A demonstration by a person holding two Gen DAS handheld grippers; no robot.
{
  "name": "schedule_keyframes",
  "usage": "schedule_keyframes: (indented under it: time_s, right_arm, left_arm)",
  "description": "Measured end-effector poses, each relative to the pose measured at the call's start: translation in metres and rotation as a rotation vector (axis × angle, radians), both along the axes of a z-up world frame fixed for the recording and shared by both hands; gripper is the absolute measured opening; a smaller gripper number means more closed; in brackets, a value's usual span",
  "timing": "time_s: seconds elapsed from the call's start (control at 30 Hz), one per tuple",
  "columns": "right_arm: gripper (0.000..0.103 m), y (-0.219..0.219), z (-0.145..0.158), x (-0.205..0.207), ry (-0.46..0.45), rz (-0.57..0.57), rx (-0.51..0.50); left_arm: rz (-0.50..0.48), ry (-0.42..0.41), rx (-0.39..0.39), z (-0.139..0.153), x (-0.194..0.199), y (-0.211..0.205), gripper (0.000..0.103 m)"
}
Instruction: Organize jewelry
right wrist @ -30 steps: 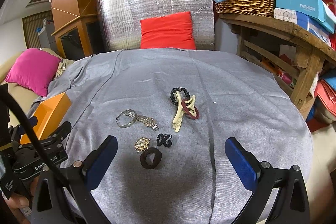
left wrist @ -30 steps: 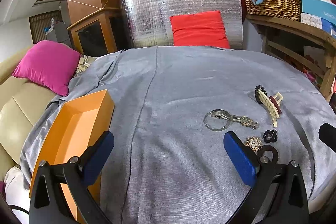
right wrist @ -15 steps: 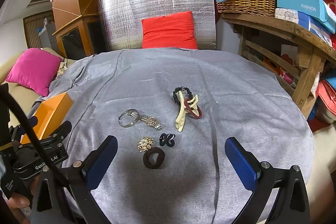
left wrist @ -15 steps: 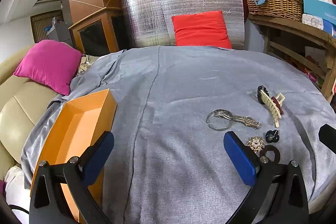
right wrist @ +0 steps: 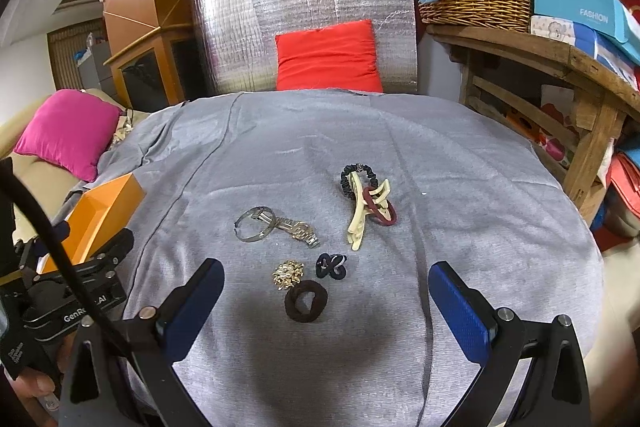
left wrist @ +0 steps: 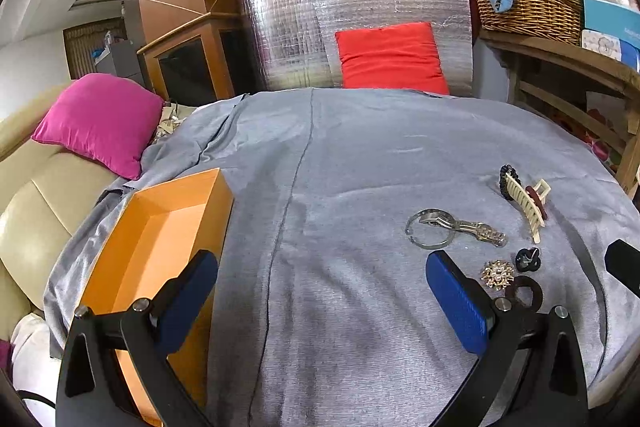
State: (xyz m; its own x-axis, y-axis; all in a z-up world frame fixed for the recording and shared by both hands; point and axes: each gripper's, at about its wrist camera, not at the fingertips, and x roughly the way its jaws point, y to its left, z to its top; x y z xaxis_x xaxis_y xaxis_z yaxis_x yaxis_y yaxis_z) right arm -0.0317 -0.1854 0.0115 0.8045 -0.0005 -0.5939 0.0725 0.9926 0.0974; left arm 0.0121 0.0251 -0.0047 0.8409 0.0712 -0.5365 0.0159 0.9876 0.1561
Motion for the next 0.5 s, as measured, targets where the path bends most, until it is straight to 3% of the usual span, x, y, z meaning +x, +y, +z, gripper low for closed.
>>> schedule_keyframes:
  time_s: [0.5]
  right_arm:
    - [0.103, -0.0034, 0.0012, 0.0006, -0.003, -0.003, 0.004]
  left_arm:
    - [-0.004, 0.015, 0.002, -0.0027, 0.0019, 0.0008, 0.103]
